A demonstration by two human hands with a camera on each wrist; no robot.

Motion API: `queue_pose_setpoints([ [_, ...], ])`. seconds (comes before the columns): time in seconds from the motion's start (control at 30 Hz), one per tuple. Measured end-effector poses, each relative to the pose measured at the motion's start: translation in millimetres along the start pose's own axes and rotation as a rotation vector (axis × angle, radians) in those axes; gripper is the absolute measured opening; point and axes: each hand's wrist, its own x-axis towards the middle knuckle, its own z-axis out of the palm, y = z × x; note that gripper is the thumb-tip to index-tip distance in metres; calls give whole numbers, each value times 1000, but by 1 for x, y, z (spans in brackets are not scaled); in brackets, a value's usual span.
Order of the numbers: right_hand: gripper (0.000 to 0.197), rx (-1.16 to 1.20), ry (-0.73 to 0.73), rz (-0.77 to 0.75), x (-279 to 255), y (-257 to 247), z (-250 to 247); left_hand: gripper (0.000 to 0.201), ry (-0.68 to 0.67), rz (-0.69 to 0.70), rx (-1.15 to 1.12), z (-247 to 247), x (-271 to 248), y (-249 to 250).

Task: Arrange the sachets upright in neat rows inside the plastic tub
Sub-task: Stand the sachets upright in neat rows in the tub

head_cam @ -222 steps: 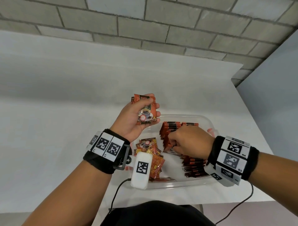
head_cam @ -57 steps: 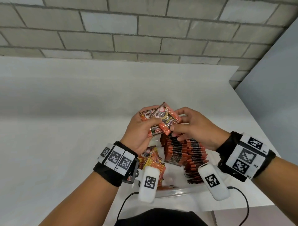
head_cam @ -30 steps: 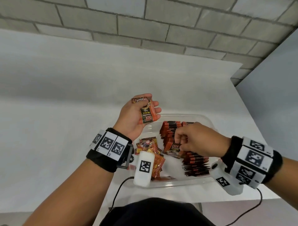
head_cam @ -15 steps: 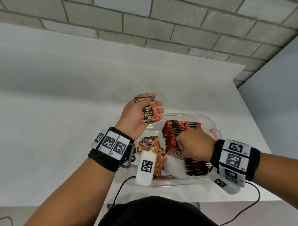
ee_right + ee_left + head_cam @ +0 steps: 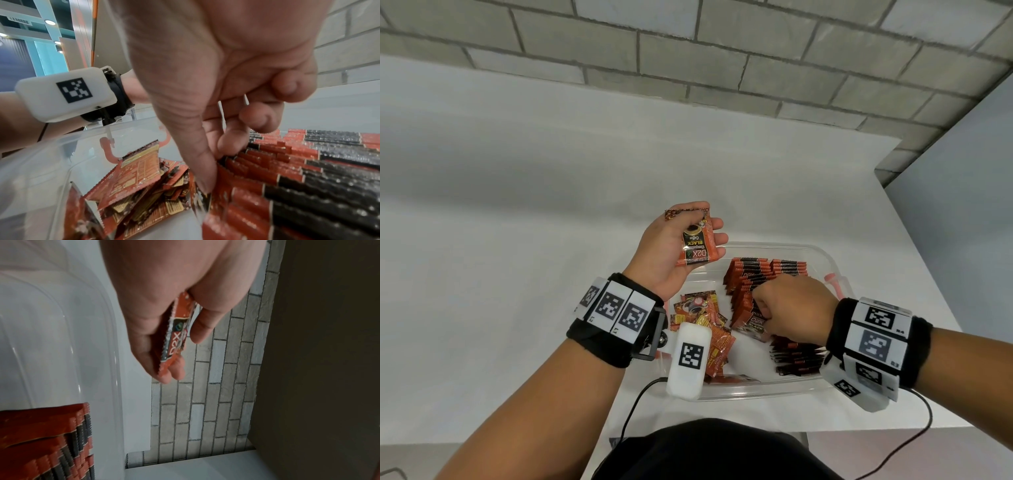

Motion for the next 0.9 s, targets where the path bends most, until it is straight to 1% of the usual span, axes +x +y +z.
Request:
queue_pose_setpoints([
  [0.2, 4, 35, 40, -3, -1, 2, 1, 16, -14, -2, -1, 2, -1, -1],
  [0.37, 21, 137, 67, 9, -6, 7, 2, 15, -5, -22, -43, 5, -2, -1],
  [0.43, 22, 222, 95, 52, -8, 13, -2, 17, 1, -43, -67, 5, -3, -2],
  [0.5, 20, 351, 139, 113, -12, 21, -9, 19, -5, -66, -61, 5, -3, -3],
  [0.6, 17, 536, 235, 162, -20, 36, -20, 12, -14, -76, -2, 7, -3, -5],
  [0.7, 18, 797, 309, 164, -27, 40, -26, 10, -5, -46, 199, 11, -2, -10],
  [0.77, 20, 1002, 291, 152, -27, 33, -28, 13, -14, -27, 250, 16, -1, -13],
  [0.83, 19, 1187, 254, 131, -24, 26, -29, 14, -39, -13, 234, 23, -1, -15],
  [0.9, 14, 1382, 262, 115, -21, 22, -29, 15, -83, -7, 207, 29, -3, -16],
])
